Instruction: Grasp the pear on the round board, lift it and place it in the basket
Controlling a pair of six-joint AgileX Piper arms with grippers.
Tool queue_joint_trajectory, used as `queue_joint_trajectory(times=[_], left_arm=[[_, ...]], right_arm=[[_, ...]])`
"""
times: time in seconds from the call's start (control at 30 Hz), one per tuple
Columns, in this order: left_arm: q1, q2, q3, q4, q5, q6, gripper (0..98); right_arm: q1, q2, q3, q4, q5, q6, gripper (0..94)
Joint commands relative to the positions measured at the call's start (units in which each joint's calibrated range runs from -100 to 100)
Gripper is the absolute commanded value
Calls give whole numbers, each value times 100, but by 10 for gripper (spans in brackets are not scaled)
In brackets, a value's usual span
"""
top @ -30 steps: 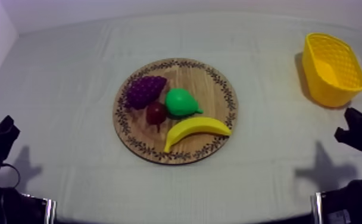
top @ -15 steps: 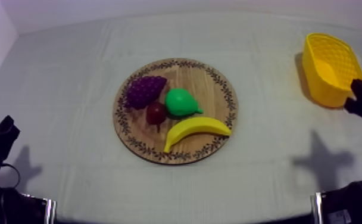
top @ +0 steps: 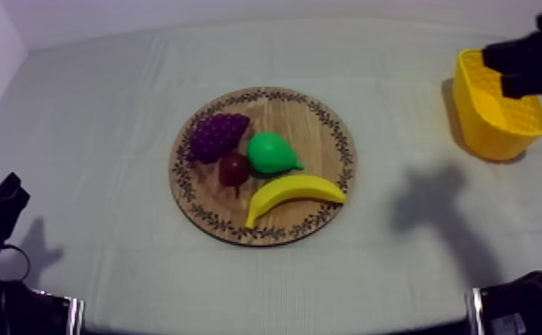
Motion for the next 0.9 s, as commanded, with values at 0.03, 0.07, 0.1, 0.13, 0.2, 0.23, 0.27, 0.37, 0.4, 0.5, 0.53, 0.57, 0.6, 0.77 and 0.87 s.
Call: queue_joint_trajectory(times=[0.03,0.07,0.1,0.13,0.2,0.23,0.27,0.37,0.4,0.5,0.53,0.57,0.6,0.77,0.87], left_arm=[[-2,2,2,-2,1,1,1],[-2,2,2,-2,1,1,1],[-2,2,2,-2,1,-1,1],[-2,2,2,-2,1,0,1],[-2,2,2,-2,1,0,1],[-2,2,2,-2,1,1,1],[-2,2,2,-2,1,1,1],[-2,2,2,-2,1,1,1],[-2,2,2,-2,1,1,1],[-2,2,2,-2,1,1,1],[-2,2,2,-2,1,1,1],[-2,2,2,-2,1,1,1],[-2,2,2,-2,1,1,1],[-2,2,2,-2,1,1,1],[-2,2,2,-2,1,1,1]], right_arm=[[-378,1437,-1210,-385,1066,891,14],[-440,1636,-1349,-455,1171,997,13],[-491,1822,-1480,-524,1245,1074,11],[-533,1990,-1602,-585,1302,1121,9],[-615,2299,-1842,-657,1379,1120,7],[-661,2439,-1958,-666,1413,1103,16],[-700,2577,-2070,-668,1460,1102,36],[-790,3021,-2427,-639,1647,1133,133],[-818,3171,-2545,-615,1707,1138,169],[-907,3580,-2841,-501,1840,1123,277],[-930,3692,-2908,-476,1863,1123,306],[-948,3783,-2955,-469,1879,1139,332],[-963,3854,-2984,-472,1891,1163,356],[-997,4018,-2962,-574,1909,1351,454],[-997,4053,-2881,-607,1840,1441,531]])
